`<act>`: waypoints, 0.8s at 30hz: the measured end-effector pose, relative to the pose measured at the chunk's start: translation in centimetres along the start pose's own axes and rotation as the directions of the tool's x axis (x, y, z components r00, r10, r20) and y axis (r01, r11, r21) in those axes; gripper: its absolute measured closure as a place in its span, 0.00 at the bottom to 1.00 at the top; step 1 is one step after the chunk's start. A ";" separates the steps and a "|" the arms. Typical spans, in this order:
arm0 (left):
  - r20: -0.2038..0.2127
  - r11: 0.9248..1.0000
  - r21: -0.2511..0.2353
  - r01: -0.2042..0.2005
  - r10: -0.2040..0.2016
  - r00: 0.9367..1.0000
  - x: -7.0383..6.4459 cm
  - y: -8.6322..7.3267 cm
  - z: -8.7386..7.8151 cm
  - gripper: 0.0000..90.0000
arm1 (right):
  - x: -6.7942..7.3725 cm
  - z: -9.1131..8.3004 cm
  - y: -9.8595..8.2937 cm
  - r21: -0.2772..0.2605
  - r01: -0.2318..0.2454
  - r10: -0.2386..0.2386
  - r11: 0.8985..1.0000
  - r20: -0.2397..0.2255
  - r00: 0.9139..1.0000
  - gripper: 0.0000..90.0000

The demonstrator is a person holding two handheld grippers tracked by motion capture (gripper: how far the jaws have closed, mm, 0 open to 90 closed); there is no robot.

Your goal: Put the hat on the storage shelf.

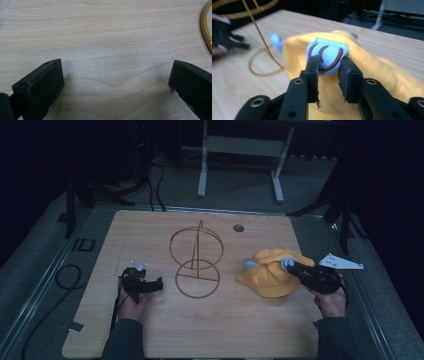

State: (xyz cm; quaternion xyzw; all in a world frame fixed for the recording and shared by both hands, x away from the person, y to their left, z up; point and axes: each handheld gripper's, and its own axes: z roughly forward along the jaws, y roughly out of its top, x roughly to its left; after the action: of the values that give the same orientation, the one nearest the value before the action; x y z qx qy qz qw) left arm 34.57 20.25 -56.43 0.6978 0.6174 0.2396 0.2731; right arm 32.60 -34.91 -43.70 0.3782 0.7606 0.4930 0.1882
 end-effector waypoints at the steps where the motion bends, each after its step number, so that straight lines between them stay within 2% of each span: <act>1: 0.000 1.000 0.000 0.000 0.000 1.000 0.0 0.0 0.0 0.00 | 0.1 -0.3 0.0 0.011 0.014 -0.014 1.000 0.008 1.000 0.75; 2: 0.000 1.000 0.000 0.000 0.000 1.000 0.0 0.0 0.0 0.00 | 0.2 -0.7 0.0 0.029 0.043 -0.043 0.999 0.024 0.999 0.72; 4: -0.001 1.000 0.003 -0.005 0.005 1.000 0.0 0.0 0.0 0.00 | 0.1 -1.0 0.1 0.031 0.062 -0.062 0.998 0.025 0.998 0.71; 10: -0.001 1.000 0.003 -0.006 0.006 1.000 0.0 0.0 0.0 0.00 | -0.5 -1.4 0.6 0.034 0.061 -0.062 0.998 0.035 0.997 0.71; 14: -0.001 1.000 0.003 -0.005 0.005 1.000 0.0 0.0 0.0 0.00 | -0.5 -1.0 1.0 0.061 0.073 -0.074 0.995 0.029 0.997 0.70; 24: -0.001 1.000 0.003 -0.006 0.006 1.000 0.0 0.0 0.0 0.00 | -0.5 0.3 2.1 0.164 0.103 -0.109 0.981 0.027 0.994 0.69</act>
State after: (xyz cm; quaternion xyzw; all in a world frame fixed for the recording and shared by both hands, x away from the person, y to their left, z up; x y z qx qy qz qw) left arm 34.56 20.25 -56.42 0.6997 0.6159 0.2401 0.2711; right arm 33.96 -34.64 -42.01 0.3600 0.8136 0.4121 0.1963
